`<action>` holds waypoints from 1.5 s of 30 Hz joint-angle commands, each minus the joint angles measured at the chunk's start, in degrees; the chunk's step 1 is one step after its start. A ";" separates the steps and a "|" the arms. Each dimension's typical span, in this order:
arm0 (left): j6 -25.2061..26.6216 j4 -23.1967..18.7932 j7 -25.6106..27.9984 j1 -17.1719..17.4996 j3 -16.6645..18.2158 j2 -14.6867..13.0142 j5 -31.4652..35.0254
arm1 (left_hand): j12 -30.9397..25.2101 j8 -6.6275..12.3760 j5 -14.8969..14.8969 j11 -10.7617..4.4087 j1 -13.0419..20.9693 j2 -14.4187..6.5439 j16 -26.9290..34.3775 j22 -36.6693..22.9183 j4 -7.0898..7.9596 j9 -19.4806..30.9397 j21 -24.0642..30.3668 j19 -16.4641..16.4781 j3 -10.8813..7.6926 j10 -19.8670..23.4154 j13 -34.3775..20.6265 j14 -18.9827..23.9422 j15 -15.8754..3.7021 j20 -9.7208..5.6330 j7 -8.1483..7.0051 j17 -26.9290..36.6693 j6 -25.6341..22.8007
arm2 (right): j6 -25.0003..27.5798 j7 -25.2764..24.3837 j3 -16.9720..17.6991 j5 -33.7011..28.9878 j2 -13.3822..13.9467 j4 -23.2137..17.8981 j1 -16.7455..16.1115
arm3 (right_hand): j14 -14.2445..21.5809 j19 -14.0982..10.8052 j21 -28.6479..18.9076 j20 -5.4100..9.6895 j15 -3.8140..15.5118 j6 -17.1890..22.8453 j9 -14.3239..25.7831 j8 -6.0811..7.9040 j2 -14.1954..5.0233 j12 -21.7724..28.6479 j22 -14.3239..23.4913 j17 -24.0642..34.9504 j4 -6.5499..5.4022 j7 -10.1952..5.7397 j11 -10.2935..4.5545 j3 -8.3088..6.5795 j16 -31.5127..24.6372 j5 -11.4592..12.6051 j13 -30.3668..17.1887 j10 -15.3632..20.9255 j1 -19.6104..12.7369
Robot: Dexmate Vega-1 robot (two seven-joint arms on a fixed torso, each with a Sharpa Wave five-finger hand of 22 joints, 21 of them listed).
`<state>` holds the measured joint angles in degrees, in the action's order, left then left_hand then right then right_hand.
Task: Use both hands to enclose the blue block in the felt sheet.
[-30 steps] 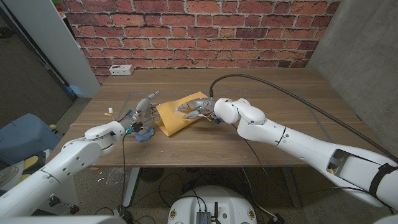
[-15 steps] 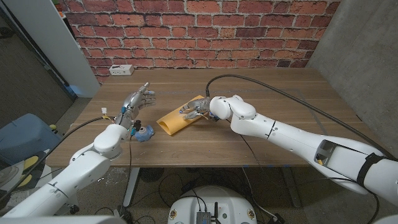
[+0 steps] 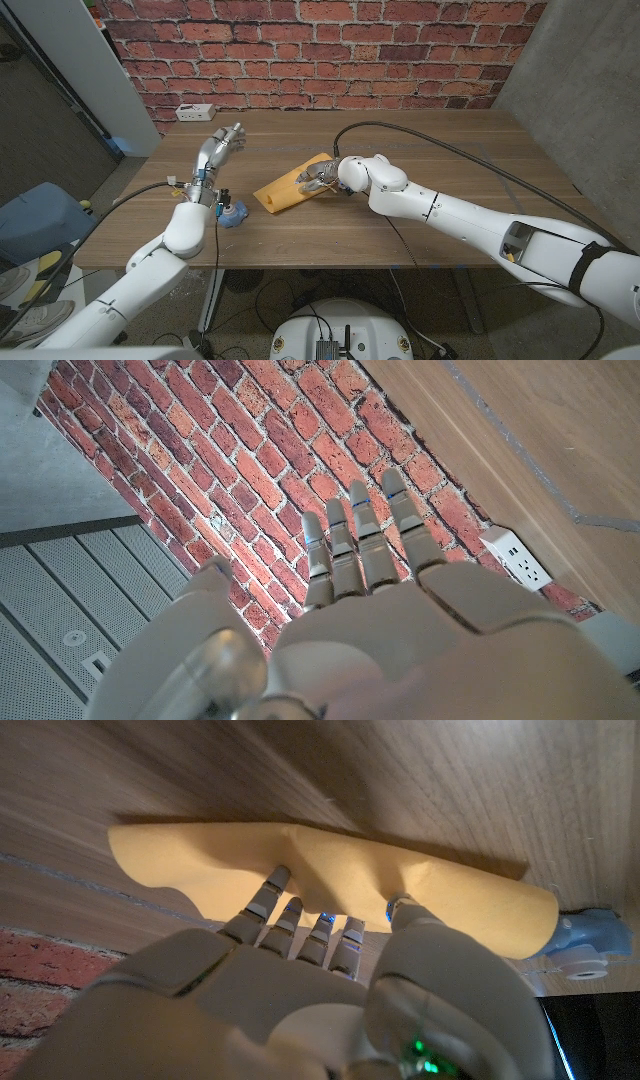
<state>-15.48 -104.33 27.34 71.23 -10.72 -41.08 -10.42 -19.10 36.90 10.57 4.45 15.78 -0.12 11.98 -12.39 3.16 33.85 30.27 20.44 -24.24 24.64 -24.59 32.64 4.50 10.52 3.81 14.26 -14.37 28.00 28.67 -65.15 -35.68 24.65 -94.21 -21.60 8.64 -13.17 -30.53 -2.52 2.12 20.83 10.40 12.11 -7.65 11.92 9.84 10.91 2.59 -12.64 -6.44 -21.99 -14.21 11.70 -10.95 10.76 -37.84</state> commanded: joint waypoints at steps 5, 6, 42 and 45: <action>-1.90 1.58 -5.62 -1.23 0.40 1.16 -0.82 | -0.03 -1.08 -0.12 0.12 -0.62 -0.86 -0.09 -0.14 0.14 -1.02 -0.15 -0.34 -0.35 -0.90 -0.06 -0.74 0.25 0.31 0.17 0.44 0.46 | 5.42 -2.72 -1.90 -3.68 1.38 -1.54 -2.08 | 4.50 -4.44 -0.38 -2.03 2.02 2.88 0.14 -0.50 2.64 0.21 0.27 0.00 6.02 -0.03 0.96 0.63 -1.04 0.80 -0.12 2.11 -6.00; -1.92 1.65 -5.90 -1.30 0.37 1.16 -0.95 | -0.01 -1.19 -0.12 0.14 -0.69 -0.90 -0.10 -0.14 0.16 -1.14 -0.14 -0.35 -0.35 -0.99 -0.06 -0.79 0.23 0.36 0.16 0.46 0.49 | 5.56 -2.59 -1.87 -3.59 1.43 -1.61 -2.16 | 4.94 -4.80 -0.44 -2.11 2.04 2.91 0.14 -0.56 2.66 0.18 0.28 0.05 6.18 -0.03 0.89 0.66 -1.20 0.88 -0.13 2.14 -6.29; -2.26 2.18 -8.89 -1.50 0.66 1.08 -3.04 | -0.29 -4.36 -0.01 -0.02 -1.90 -1.81 0.01 -0.26 0.04 -5.05 -0.04 -0.65 -0.57 -1.91 0.10 -1.70 0.49 0.98 -0.02 0.75 0.06 | -0.38 -12.73 10.89 14.48 6.06 -7.25 -9.14 | 3.78 -4.91 2.18 -4.16 0.17 -9.15 0.32 -1.88 7.03 -1.16 0.42 1.76 2.73 2.24 3.14 8.75 -0.52 1.47 -0.42 -4.58 -2.04; -2.43 2.32 -8.94 -1.49 0.68 1.15 -3.10 | -0.36 -4.62 -0.01 -0.10 -1.94 -1.83 0.03 -0.26 -0.04 -5.37 -0.03 -0.65 -0.60 -1.87 0.11 -1.71 0.44 1.01 0.01 0.75 0.01 | -1.97 -13.95 12.37 16.91 6.60 -7.57 -9.81 | 2.42 -3.21 3.38 -4.93 -0.70 -10.38 0.33 -1.87 8.71 -1.19 0.44 1.80 1.72 3.03 3.58 10.79 0.15 1.83 -0.45 -5.71 0.87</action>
<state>-17.46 -102.25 18.68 69.47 -10.27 -39.97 -13.17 -19.08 32.55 10.58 4.41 14.20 -1.70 11.98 -12.40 3.16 28.57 30.28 19.83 -24.24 22.76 -24.44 31.12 4.82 11.15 4.10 14.78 -14.10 30.68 19.25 -58.42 -26.77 29.25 -99.65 -28.77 11.82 -15.99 -27.82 -5.63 1.94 11.35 10.55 9.93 0.08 10.80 10.15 12.50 4.92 -9.94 -3.16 -12.43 -14.55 13.08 -11.09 5.86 -38.94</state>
